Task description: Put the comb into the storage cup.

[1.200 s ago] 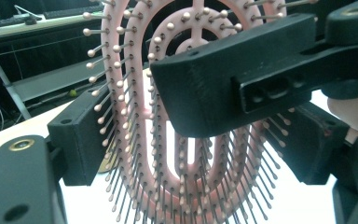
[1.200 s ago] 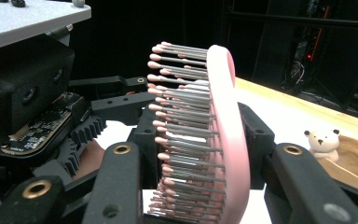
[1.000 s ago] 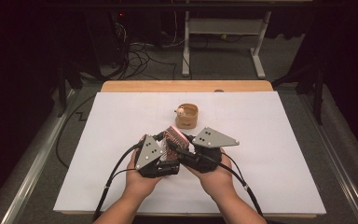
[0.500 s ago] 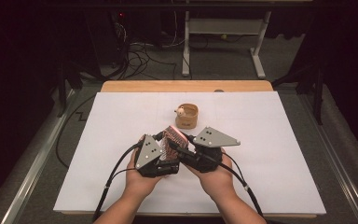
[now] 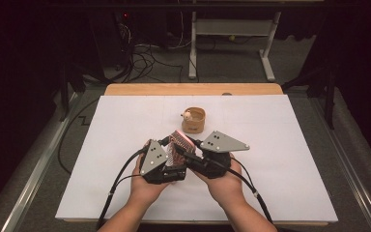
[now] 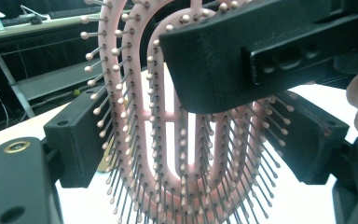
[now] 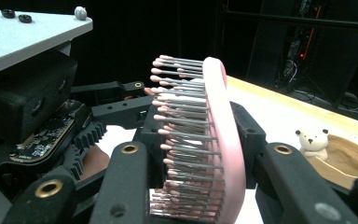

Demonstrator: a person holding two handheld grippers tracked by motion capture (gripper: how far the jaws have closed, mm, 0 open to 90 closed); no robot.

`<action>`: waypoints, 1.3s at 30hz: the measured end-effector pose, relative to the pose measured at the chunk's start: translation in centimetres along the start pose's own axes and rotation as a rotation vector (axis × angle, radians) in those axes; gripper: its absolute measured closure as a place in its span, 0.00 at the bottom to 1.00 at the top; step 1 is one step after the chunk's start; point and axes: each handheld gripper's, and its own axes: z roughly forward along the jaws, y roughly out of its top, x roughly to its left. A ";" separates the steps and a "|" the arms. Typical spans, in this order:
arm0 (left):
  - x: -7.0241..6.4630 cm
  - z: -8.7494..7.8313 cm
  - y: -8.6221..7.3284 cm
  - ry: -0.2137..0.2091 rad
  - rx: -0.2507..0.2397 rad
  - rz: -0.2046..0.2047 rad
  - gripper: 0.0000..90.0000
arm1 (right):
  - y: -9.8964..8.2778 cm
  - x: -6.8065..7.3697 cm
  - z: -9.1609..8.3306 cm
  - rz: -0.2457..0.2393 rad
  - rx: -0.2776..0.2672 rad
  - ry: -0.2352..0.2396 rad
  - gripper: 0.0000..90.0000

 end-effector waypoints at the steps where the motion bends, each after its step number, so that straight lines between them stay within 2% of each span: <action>1: 0.1 0.0 0.0 -0.006 -0.001 -0.004 0.21 | 0.0 0.0 0.0 -0.001 0.000 0.000 0.74; 13: 0.5 0.1 -0.2 -0.057 -0.012 -0.027 0.20 | 0.3 -0.2 -0.1 -0.011 0.002 -0.008 0.74; 20: 0.7 0.3 -0.3 -0.069 -0.010 -0.042 0.15 | 0.4 -0.4 -0.2 -0.016 -0.001 -0.016 0.74; 29: 1.0 0.4 -0.6 -0.106 -0.019 -0.055 0.05 | 0.4 -0.8 -0.6 -0.018 -0.004 -0.027 0.74; 35: 1.6 0.1 -0.5 -0.116 -0.038 -0.071 0.02 | 0.2 -1.3 -0.9 -0.020 -0.002 -0.044 0.74; 39: 1.8 0.2 -0.6 -0.127 -0.034 -0.077 0.00 | 0.2 -1.7 -1.3 -0.018 -0.004 -0.055 0.74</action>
